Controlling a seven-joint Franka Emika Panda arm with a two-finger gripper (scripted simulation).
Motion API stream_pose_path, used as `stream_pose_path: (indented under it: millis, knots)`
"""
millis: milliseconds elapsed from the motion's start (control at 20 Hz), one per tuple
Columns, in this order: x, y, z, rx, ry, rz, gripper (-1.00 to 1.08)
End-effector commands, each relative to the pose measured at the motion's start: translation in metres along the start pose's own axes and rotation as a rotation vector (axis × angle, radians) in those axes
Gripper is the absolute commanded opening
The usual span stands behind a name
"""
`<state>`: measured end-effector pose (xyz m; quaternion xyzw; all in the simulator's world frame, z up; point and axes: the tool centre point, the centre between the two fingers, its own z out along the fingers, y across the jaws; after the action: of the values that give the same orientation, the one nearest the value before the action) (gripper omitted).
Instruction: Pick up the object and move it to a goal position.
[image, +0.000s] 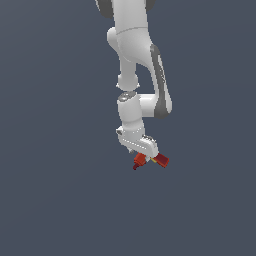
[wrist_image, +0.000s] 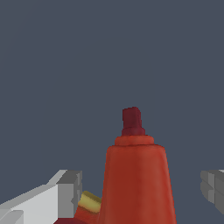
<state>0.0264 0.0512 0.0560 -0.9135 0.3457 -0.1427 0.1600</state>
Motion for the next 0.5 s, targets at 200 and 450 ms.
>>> stream_pose_path:
  millis: [200,450]
  knots:
    - [0.0,0.001,0.017,0.0,0.001,0.003,1.08]
    - [-0.001,0.001,0.024,0.0,0.002,0.004,1.08]
